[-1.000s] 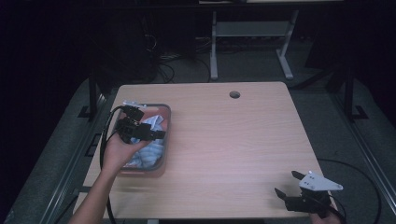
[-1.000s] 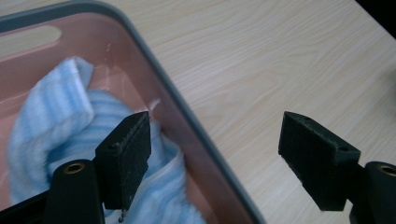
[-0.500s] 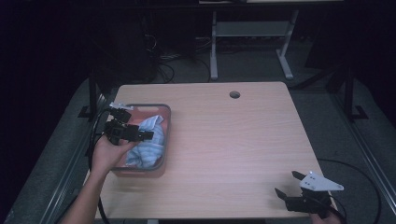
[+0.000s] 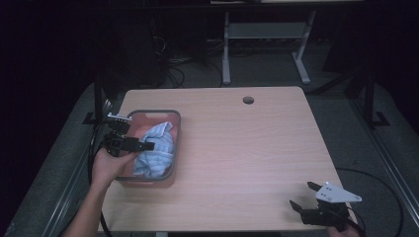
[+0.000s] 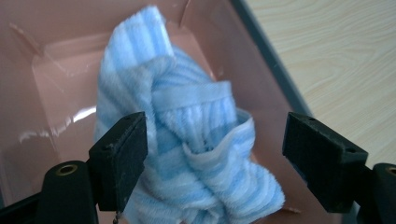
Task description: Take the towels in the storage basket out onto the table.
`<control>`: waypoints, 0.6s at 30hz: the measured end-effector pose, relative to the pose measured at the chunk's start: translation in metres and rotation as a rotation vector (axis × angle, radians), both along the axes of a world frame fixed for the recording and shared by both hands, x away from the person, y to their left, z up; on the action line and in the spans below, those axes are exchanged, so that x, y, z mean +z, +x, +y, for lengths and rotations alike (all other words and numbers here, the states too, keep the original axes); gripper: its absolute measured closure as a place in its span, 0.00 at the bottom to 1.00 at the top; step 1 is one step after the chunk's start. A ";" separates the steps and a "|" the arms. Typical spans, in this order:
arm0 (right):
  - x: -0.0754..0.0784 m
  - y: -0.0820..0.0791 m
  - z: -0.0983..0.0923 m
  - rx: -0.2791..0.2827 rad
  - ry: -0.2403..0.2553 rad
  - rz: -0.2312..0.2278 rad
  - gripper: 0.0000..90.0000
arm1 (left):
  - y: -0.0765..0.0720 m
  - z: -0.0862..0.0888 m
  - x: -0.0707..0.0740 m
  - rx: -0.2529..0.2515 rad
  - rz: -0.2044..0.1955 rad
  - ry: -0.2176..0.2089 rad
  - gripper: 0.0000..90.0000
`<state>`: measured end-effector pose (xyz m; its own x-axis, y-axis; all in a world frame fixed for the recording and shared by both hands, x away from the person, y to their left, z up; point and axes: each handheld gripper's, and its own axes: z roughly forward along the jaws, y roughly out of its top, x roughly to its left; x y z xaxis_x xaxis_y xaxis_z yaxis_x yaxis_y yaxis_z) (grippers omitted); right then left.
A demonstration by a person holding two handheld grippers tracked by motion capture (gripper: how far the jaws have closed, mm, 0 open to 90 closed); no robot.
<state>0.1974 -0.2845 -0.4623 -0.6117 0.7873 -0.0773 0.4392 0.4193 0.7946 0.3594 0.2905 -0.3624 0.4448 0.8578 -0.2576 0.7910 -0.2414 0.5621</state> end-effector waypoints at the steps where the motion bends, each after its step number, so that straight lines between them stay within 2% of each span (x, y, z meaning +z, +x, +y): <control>1: 0.000 0.000 0.000 0.001 0.001 0.001 0.15 | 0.001 0.000 -0.002 0.008 0.010 -0.008 0.24; 4: 0.000 0.000 0.000 -0.001 0.001 0.001 0.15 | 0.002 -0.001 -0.007 0.007 0.025 0.000 0.24; 8: 0.000 0.000 0.000 0.002 0.005 0.003 0.15 | 0.003 -0.007 -0.014 -0.009 0.055 0.042 0.24; 13: 0.001 -0.001 0.001 0.007 0.006 -0.002 0.15 | 0.007 -0.014 -0.020 -0.023 0.081 0.070 0.24; 18: 0.001 -0.002 0.000 0.019 0.003 -0.009 0.15 | 0.012 -0.021 -0.029 -0.029 0.123 0.126 0.25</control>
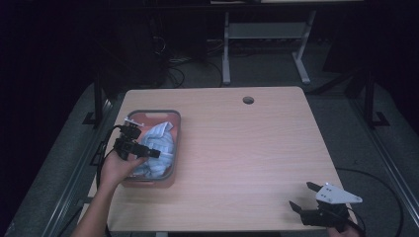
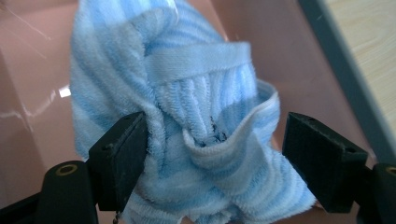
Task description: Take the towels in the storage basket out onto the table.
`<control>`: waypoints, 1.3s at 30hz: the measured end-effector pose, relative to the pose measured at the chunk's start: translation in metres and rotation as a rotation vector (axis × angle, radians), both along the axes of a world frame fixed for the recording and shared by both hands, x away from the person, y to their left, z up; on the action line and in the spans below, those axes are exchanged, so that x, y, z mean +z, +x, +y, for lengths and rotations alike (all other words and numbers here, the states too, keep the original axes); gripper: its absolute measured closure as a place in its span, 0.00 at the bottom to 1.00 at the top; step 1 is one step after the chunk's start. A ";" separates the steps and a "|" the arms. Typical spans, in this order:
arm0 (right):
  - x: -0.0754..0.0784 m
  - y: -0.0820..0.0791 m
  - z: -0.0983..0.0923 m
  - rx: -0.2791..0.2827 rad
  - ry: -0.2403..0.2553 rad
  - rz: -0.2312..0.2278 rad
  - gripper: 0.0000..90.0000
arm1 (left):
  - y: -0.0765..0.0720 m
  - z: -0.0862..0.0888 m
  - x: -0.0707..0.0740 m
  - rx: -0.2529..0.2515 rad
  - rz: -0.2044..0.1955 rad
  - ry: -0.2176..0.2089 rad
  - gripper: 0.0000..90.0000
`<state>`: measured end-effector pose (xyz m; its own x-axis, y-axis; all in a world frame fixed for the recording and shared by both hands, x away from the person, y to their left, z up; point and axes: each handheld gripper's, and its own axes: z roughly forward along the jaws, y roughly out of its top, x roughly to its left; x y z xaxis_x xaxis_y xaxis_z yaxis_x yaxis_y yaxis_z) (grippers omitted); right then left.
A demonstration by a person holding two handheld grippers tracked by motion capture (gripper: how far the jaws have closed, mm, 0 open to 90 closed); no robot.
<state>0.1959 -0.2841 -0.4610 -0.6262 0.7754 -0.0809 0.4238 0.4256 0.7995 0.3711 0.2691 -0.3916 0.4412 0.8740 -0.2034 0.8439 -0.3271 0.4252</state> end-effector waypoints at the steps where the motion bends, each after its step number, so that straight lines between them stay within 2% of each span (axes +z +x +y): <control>1: 0.000 0.000 0.000 0.001 0.002 0.001 0.15 | 0.001 -0.002 -0.002 0.002 0.006 0.015 0.25; 4: 0.000 0.000 0.000 -0.004 0.005 0.000 0.15 | 0.004 -0.006 -0.007 -0.004 0.026 0.060 0.27; 8: 0.000 -0.001 0.000 -0.001 0.004 0.000 0.15 | 0.007 -0.007 -0.013 0.006 0.048 0.108 0.36; 19: 0.001 -0.001 0.001 -0.003 0.008 0.000 0.15 | 0.015 -0.013 -0.015 0.018 0.099 0.175 0.58; 26: 0.000 -0.001 0.002 0.002 0.003 -0.007 0.15 | 0.018 -0.010 -0.017 0.037 0.117 0.152 0.66; 30: 0.000 -0.001 0.003 -0.003 0.007 -0.007 0.15 | 0.016 -0.010 -0.013 0.044 0.099 0.141 0.71; 36: 0.001 0.000 0.003 -0.012 0.010 -0.001 0.15 | 0.015 0.001 -0.008 0.061 0.080 0.087 0.75; 39: 0.001 -0.001 0.002 -0.013 0.010 -0.013 0.15 | 0.012 0.003 -0.004 0.070 0.066 0.066 0.75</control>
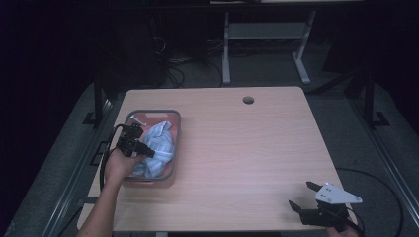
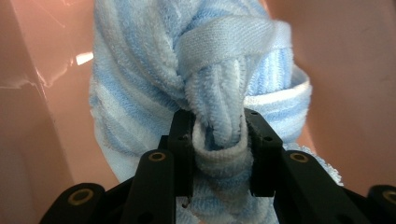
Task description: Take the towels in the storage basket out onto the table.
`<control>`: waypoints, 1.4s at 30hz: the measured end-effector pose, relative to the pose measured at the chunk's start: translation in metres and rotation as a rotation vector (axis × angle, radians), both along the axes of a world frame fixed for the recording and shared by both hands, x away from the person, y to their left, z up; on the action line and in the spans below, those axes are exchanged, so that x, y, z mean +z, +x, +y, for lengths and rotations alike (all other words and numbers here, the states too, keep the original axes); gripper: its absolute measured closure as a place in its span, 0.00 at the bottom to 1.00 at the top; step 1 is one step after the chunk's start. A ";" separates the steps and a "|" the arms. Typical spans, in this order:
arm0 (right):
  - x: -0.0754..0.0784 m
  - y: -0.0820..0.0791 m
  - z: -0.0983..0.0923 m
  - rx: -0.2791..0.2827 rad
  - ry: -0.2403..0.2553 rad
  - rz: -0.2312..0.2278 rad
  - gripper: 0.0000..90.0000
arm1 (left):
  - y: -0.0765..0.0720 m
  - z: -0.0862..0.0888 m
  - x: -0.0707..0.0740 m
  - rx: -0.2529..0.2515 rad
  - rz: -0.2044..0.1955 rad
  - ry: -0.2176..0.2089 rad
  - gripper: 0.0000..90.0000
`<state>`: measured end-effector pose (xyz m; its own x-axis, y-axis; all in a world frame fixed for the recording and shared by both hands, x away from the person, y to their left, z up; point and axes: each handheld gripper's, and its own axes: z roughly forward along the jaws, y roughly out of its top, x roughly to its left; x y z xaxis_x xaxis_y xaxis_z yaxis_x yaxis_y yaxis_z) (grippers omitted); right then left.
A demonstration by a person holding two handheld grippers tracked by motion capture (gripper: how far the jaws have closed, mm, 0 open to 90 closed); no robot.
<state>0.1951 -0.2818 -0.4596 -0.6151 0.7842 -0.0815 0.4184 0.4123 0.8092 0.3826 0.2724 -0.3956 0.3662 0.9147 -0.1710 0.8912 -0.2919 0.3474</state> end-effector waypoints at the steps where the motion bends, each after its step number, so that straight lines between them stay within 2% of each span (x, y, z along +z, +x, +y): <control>1: 0.000 0.000 0.000 -0.005 0.001 0.002 0.15 | -0.001 0.001 0.002 -0.003 -0.004 -0.003 0.75; 4: 0.000 0.001 -0.001 -0.010 0.005 0.011 0.15 | -0.003 0.004 0.008 0.008 -0.026 -0.020 0.76; 8: 0.000 0.001 0.000 -0.005 -0.002 0.003 0.15 | -0.008 0.008 0.015 0.023 -0.058 -0.068 0.75; 18: -0.001 0.001 -0.002 -0.019 -0.005 0.008 0.15 | -0.013 0.017 0.024 0.028 -0.087 -0.153 0.76; 20: -0.001 0.002 -0.004 -0.022 -0.006 0.007 0.15 | -0.014 0.018 0.028 0.031 -0.103 -0.171 0.76; 30: -0.001 0.001 -0.003 -0.023 -0.002 0.016 0.15 | -0.024 0.022 0.046 0.034 -0.157 -0.203 0.76; 42: 0.000 0.001 -0.008 -0.026 -0.002 0.000 0.15 | -0.035 0.035 0.069 0.061 -0.213 -0.246 0.77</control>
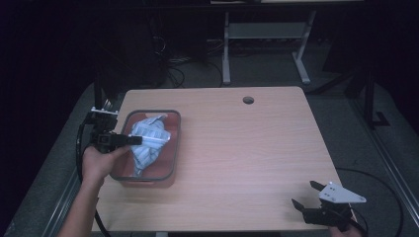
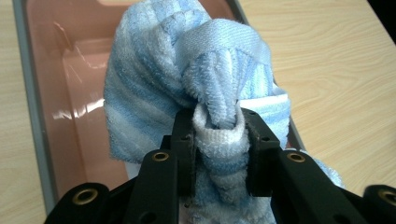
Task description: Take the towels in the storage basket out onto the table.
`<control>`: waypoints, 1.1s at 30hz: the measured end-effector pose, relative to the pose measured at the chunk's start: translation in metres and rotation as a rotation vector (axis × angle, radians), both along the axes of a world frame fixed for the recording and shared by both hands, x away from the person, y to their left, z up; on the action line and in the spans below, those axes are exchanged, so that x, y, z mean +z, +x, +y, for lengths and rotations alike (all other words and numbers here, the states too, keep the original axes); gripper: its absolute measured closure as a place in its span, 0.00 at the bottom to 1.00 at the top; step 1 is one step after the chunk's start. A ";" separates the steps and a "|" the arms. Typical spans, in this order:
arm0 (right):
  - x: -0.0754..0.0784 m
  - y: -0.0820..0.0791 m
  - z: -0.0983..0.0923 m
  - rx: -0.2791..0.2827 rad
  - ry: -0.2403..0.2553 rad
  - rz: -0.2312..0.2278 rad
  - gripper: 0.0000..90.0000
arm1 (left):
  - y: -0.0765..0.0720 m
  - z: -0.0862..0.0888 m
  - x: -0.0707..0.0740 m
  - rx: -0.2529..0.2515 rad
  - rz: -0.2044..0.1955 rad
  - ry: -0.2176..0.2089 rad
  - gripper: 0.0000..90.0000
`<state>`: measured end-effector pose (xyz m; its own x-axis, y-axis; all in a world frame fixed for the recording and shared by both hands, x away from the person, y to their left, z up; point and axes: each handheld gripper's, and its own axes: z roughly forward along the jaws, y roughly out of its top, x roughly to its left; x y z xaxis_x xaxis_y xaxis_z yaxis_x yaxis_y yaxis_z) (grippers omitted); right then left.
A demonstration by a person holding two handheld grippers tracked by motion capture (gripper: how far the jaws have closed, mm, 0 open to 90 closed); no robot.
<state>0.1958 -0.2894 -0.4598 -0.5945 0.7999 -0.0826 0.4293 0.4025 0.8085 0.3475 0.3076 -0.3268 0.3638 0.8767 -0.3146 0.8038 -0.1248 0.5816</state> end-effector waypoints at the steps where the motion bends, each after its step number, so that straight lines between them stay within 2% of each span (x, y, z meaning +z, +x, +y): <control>1: 0.000 0.000 0.000 0.001 0.000 0.001 0.15 | -0.001 0.000 0.002 -0.003 -0.006 -0.003 0.77; 7: 0.000 0.000 0.001 0.000 -0.006 0.008 0.15 | -0.004 0.003 0.012 0.000 -0.032 -0.031 0.77; 13: 0.000 0.001 0.001 -0.002 -0.001 0.006 0.15 | -0.006 0.006 0.016 0.004 -0.033 -0.046 0.77; 16: -0.001 0.001 0.001 0.005 -0.009 0.006 0.15 | -0.006 0.005 0.021 0.008 -0.048 -0.063 0.77; 22: 0.000 0.001 -0.001 -0.002 -0.005 -0.002 0.15 | -0.007 0.002 0.031 0.004 -0.069 -0.086 0.77; 33: 0.000 0.000 0.000 -0.002 -0.007 -0.002 0.15 | -0.005 -0.014 0.043 -0.034 -0.087 -0.097 0.77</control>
